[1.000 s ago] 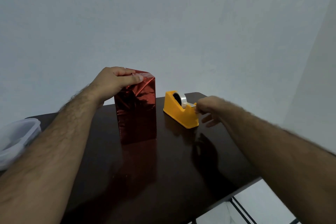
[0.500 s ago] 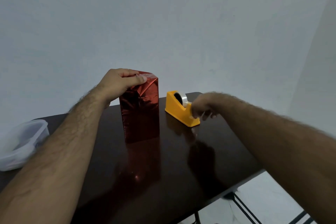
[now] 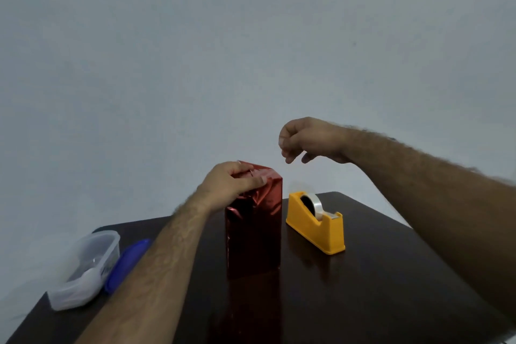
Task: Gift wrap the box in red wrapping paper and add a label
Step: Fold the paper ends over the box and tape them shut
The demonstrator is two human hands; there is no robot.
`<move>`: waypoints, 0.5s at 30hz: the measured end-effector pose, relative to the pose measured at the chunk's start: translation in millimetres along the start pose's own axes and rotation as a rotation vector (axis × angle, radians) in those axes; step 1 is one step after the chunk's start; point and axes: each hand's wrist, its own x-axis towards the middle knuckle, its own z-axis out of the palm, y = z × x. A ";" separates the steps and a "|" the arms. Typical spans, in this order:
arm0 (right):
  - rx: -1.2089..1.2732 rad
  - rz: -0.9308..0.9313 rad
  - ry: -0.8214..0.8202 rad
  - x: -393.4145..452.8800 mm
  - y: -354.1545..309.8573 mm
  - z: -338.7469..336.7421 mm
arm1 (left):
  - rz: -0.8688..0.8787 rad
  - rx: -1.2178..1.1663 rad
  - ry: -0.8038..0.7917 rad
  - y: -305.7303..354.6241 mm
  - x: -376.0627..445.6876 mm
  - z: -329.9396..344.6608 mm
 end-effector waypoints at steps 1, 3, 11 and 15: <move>-0.044 -0.018 -0.039 7.5 -5.0 -1.0 | 0.003 0.020 0.009 -0.6 1.1 -1.5; -0.131 -0.042 -0.128 21.4 -13.1 1.4 | 0.000 0.037 0.022 0.2 -0.6 -2.1; -0.369 0.041 -0.433 63.4 -39.2 28.7 | -0.017 0.011 0.026 1.3 -2.1 -2.2; -0.461 0.087 -0.459 72.6 -45.4 39.8 | -0.001 0.018 0.008 2.7 -3.5 -3.0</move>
